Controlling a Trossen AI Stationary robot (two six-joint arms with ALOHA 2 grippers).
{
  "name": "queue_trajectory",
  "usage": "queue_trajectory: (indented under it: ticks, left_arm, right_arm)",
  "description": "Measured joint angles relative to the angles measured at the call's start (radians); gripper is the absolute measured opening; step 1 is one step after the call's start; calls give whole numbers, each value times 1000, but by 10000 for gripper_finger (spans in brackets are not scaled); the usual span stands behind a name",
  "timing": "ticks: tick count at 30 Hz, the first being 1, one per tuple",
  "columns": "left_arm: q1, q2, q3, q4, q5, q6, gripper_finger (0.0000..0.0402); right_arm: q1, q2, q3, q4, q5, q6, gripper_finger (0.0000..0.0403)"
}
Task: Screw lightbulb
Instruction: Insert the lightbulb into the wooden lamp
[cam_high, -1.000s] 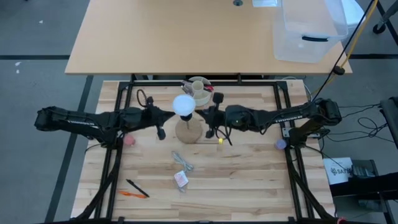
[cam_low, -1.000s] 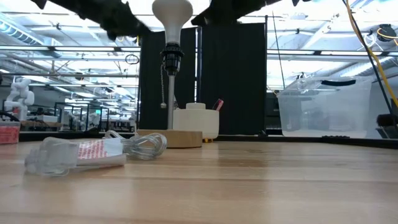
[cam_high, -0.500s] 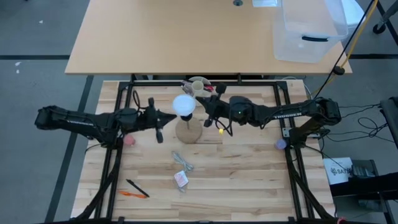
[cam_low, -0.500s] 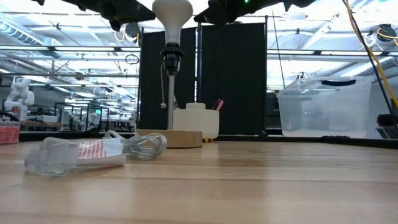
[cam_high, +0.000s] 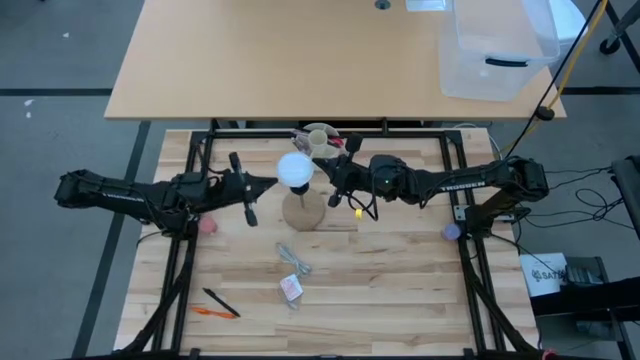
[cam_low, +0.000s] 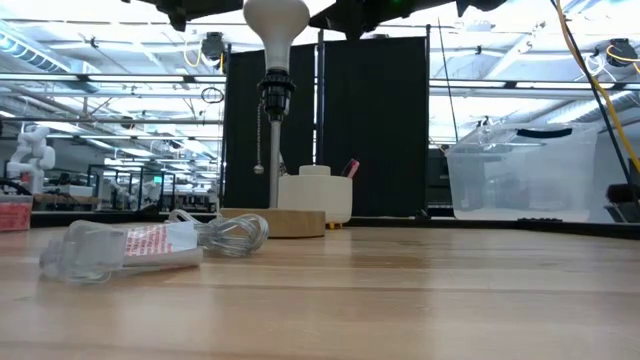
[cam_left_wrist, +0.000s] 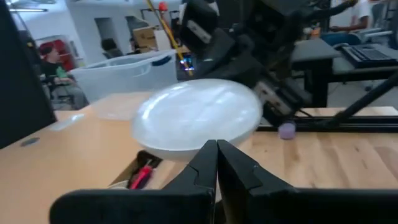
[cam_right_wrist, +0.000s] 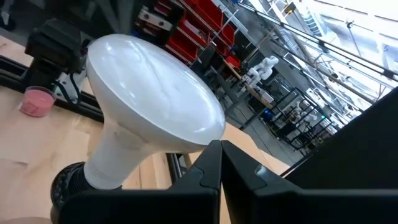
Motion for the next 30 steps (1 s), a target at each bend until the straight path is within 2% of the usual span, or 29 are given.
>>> queue_trajectory:
  ticks: [13, 20, 30]
  left_arm:
    - [80, -1, 0, -2, 6, -5, 16]
    - [137, 1, 0, -26, -18, -41, 16]
    - [183, -17, 0, -45, -24, -23, 16]
  right_arm:
    - [34, -2, 0, -15, 22, 2, 0]
    - [64, 0, 0, -40, -20, 2, 0]
    - [124, 2, -1, -97, -5, 10, 0]
